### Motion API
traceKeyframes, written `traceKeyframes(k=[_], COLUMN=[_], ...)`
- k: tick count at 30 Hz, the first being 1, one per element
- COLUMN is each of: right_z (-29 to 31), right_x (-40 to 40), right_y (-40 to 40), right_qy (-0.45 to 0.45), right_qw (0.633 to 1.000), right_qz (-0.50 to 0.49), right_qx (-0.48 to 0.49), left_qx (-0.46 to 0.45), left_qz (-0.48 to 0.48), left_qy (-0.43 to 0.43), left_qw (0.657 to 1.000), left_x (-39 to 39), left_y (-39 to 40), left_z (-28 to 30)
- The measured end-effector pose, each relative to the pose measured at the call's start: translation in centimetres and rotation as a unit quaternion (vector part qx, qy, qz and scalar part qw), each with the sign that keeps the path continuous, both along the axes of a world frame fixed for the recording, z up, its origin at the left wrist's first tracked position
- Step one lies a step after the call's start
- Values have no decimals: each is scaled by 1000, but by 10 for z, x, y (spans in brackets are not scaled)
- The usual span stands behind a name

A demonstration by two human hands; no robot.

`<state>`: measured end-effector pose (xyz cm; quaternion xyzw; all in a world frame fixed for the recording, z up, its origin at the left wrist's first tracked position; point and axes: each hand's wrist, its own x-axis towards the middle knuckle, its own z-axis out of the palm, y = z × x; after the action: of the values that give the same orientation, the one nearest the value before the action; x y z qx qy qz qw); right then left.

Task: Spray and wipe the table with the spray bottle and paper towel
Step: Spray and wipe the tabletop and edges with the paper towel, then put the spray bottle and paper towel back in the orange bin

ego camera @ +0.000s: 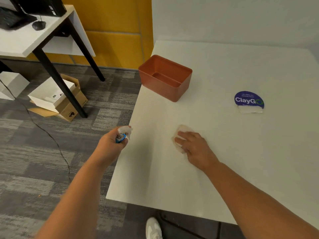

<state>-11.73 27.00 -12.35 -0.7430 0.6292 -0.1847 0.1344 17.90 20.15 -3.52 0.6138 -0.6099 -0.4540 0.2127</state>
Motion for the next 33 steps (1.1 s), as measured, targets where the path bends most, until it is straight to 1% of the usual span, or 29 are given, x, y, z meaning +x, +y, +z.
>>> traceKeyframes(k=[2,5,7,12,17,20,25,29,33], right_z=[23,61,78,119,143,149,145,142,139], right_x=[-11,-19,-26,-38,-42,-39,-32,-22,-13], right_y=[4,3,5,14,11,-7,-59,-115,-169], right_qy=[-22,-97,-111,-132,-144,-127,-108,-101,-84], right_qw=[998,990,985,980,978,980,981,979,980], right_qz=[-54,-91,-124,-142,-146,-153,-164,-175,-176], right_qx=[28,39,43,41,38,30,-12,-35,-40], left_qx=[-8,-19,-26,-71,-116,-135,-158,-178,-176], left_qz=[-1,5,17,47,45,36,22,1,-6], left_qy=[0,-6,-24,-34,-42,-44,-33,1,34], left_qw=[1000,1000,999,996,991,989,987,984,984], left_x=[-11,-27,-38,-61,-77,-85,-92,-97,-106], left_y=[8,15,21,34,28,7,-51,-104,-158], left_z=[12,26,38,65,82,88,91,91,86])
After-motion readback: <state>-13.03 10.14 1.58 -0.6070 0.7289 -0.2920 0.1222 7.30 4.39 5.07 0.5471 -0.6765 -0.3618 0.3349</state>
